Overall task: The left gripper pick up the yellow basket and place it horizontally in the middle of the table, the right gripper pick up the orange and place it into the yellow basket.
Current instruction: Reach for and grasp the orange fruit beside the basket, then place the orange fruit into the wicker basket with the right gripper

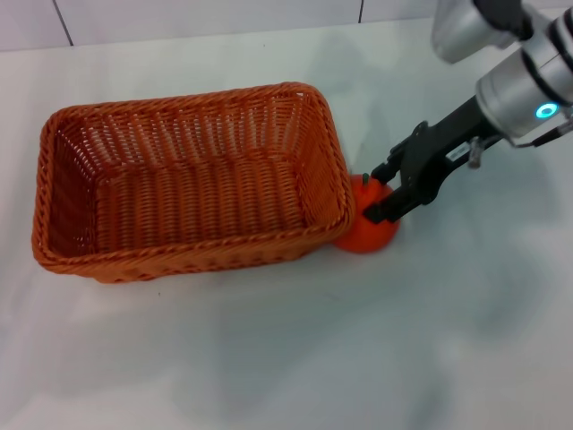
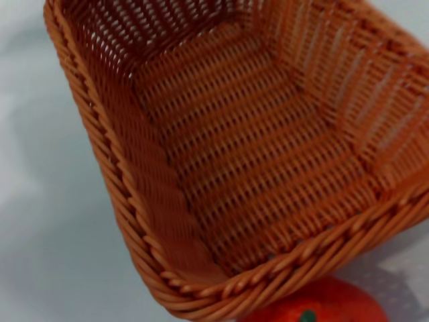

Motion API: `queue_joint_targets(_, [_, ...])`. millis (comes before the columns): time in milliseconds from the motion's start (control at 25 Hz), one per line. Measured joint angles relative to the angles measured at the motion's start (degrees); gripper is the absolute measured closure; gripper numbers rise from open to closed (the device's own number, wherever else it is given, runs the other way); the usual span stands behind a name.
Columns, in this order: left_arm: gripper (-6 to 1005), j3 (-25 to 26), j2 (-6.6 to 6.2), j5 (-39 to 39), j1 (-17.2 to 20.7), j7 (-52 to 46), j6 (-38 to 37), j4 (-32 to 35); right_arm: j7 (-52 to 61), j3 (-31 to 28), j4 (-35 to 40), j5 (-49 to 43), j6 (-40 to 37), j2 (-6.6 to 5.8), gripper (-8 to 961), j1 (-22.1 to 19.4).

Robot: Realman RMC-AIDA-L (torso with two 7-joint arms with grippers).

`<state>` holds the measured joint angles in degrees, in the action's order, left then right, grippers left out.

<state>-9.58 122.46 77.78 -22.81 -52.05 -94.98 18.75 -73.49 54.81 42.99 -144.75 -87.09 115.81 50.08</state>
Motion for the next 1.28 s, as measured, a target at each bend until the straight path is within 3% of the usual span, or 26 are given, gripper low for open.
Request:
queue_joint_targets(280, [379, 0.1, -0.55, 0.0, -0.3, -1.7, -0.2, 1.0, 0.4, 0.7, -0.2, -0.3, 1.4, 1.4, 349, -0.7])
queue_joint_targets(560, [379, 0.1, -0.55, 0.0, 0.2, -1.9, -0.6, 0.9, 0.0, 0.4, 0.0, 0.0, 1.4, 1.48, 506, -1.4])
queue_joint_targets(720, [379, 0.1, -0.55, 0.0, 0.6, -2.5, -1.1, 0.9, 0.0, 0.1, 0.7, 0.0, 0.9, 1.47, 645, -2.0])
queue_joint_targets(1040, [379, 0.3, -0.55, 0.0, 1.3, -2.7, -2.1, 0.9, -1.5, -8.1, 6.8, 3.5, -1.2, -0.23, 747, -6.2])
queue_joint_targets(1280, [379, 0.3, -0.55, -0.1, 1.5, -3.2, -2.3, 0.9, -6.5, -18.4, 7.5, 24.2, 0.3, -1.86, 818, -11.2])
